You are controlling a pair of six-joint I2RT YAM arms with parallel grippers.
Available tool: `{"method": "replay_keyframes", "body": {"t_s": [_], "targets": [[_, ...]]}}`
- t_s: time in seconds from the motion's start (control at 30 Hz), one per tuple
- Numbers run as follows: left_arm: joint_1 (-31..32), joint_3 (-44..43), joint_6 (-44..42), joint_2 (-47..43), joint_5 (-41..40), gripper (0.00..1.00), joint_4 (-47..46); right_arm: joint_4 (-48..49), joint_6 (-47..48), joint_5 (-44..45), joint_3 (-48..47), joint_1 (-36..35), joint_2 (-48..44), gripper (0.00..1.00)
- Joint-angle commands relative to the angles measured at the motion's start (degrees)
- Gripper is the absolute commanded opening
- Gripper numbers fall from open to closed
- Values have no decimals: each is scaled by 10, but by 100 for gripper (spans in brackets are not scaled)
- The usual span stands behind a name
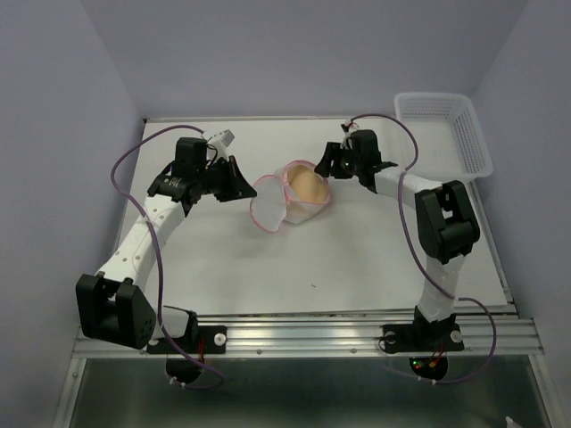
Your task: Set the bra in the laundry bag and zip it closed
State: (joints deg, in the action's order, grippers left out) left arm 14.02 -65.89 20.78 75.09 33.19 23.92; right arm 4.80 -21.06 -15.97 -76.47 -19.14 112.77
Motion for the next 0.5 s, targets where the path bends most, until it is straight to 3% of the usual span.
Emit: {"method": "replay_keyframes", "body": {"t_s": [0.0,0.17,0.27,0.3,0.37,0.4,0.47], "targets": [[-4,2,-15,-21,8,0,2,29,13,-15,-28,3,15,61],[-7,-5,-19,-21,8,0,7,29,14,-29,-25,3,25,57],[-9,-6,-20,-22,6,0,9,28,15,-28,-11,3,20,46],[-11,-5,-20,-24,6,0,10,28,15,-22,-9,3,14,34],[-13,-5,-19,-26,5,0,10,25,17,-10,-5,3,5,24],[-13,-6,-20,-26,5,0,11,20,18,-4,-4,3,-2,15],[-14,-11,-21,-28,5,0,11,9,26,12,-7,3,-28,8]]}}
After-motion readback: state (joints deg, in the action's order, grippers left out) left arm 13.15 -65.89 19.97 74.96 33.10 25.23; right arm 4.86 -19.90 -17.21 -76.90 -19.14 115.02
